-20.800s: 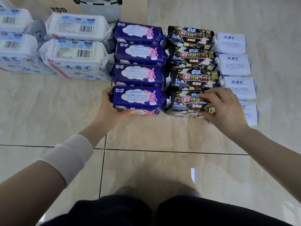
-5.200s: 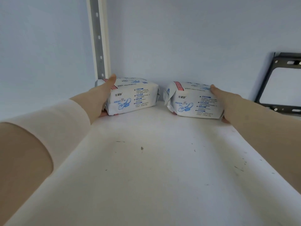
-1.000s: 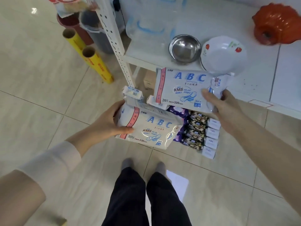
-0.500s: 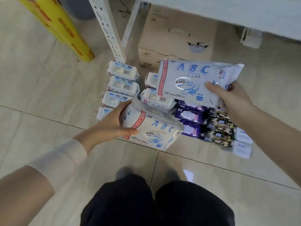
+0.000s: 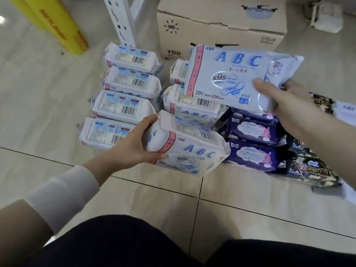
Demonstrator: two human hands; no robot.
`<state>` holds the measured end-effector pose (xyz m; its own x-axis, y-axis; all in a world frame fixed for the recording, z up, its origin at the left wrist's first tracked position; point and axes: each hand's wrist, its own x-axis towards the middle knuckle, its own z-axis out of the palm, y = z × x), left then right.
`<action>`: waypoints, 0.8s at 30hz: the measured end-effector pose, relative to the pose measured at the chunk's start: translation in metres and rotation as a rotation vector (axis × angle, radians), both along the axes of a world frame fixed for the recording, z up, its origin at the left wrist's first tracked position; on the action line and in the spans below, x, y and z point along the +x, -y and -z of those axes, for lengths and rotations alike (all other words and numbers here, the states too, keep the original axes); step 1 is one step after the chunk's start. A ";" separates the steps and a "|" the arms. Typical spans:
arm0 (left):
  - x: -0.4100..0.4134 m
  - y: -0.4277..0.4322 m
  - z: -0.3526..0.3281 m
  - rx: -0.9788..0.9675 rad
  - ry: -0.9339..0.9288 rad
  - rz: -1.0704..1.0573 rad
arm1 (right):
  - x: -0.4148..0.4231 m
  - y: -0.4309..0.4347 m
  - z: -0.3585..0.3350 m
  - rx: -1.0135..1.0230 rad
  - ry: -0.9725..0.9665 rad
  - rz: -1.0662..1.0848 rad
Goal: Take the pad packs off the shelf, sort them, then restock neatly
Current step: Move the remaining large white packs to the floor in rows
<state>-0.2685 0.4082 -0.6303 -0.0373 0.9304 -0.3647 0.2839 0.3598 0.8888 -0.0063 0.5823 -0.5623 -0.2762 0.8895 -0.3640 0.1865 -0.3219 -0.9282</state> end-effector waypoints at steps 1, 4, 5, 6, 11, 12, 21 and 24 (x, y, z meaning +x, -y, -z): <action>0.001 0.001 0.005 0.004 0.005 0.008 | 0.000 0.001 0.003 0.010 -0.005 0.001; 0.005 0.005 0.016 0.004 0.022 0.045 | 0.003 0.004 0.009 0.027 -0.028 0.012; 0.005 0.006 0.020 0.006 0.016 0.053 | 0.005 0.005 0.012 0.031 -0.029 0.014; 0.006 0.007 0.023 0.006 0.002 0.057 | 0.007 0.006 0.014 0.032 -0.028 0.015; 0.007 0.013 0.038 -0.021 -0.084 0.079 | 0.013 0.010 0.020 0.037 -0.023 0.021; 0.007 0.013 0.040 -0.018 -0.096 0.084 | 0.014 0.011 0.021 0.037 -0.031 0.016; 0.011 0.007 0.042 0.007 -0.119 0.123 | 0.012 0.020 0.035 0.047 -0.017 0.025; 0.010 0.003 0.047 0.034 -0.185 0.113 | 0.009 0.023 0.041 0.071 0.004 0.027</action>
